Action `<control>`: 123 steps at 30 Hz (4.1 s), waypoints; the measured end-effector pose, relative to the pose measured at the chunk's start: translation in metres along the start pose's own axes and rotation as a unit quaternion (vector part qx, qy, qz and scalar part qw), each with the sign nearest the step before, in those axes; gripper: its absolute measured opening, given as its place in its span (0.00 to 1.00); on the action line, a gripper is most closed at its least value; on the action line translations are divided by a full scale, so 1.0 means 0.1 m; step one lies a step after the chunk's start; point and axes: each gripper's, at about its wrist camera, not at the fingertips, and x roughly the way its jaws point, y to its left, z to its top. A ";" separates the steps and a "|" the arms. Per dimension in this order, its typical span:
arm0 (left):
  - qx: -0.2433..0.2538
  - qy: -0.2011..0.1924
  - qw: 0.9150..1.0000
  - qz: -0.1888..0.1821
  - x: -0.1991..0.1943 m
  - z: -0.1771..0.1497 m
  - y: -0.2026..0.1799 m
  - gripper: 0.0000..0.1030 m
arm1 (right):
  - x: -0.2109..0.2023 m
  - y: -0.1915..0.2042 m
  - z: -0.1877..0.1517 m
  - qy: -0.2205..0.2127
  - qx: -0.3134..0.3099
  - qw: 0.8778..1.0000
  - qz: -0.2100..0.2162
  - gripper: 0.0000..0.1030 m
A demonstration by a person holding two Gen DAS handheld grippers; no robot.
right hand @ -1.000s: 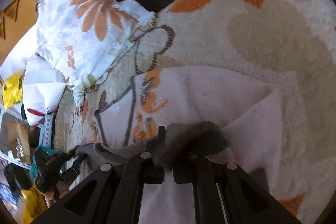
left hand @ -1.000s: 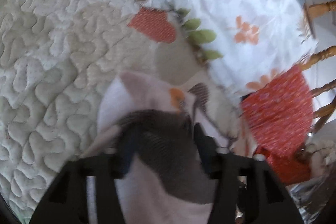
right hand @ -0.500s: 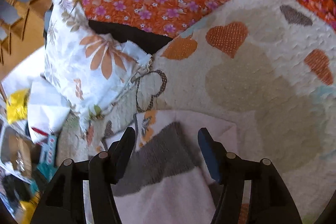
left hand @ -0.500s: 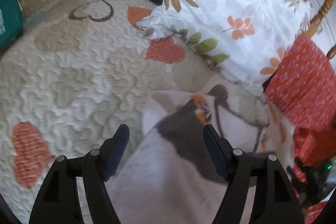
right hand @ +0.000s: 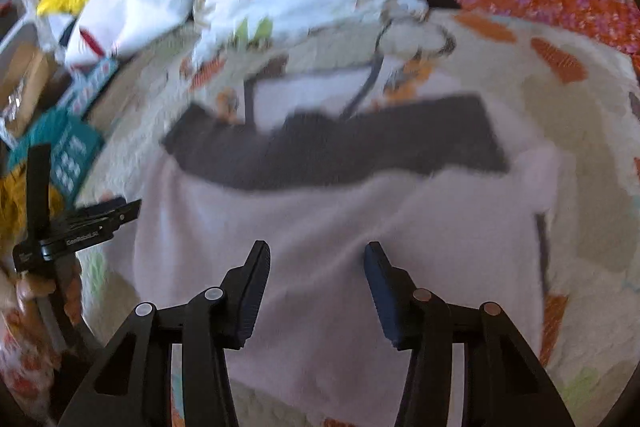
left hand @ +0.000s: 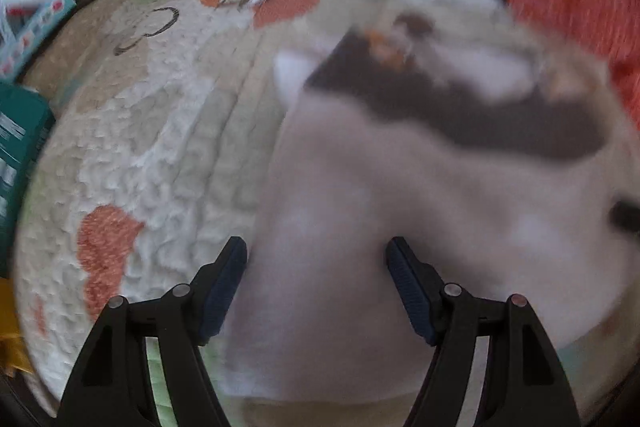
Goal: Fold small clothes
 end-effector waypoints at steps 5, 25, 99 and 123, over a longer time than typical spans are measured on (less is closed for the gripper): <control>-0.039 -0.005 0.999 -0.008 -0.04 -0.11 0.32 0.70 | -0.02 -0.40 -0.19 0.013 0.000 0.998 -0.055 0.45; -0.148 -0.057 0.987 0.000 -0.70 -0.23 0.43 0.70 | -0.79 -0.78 -0.31 -0.037 0.105 0.990 -0.085 0.40; -0.432 -0.043 0.897 -0.084 -0.74 -0.52 2.20 0.82 | 1.30 3.08 -0.30 -0.009 -0.265 0.961 -0.079 0.13; -0.077 -0.001 0.983 -0.170 -0.60 0.02 -0.99 0.82 | -0.90 -0.71 -0.95 -0.024 0.169 0.983 -0.074 0.08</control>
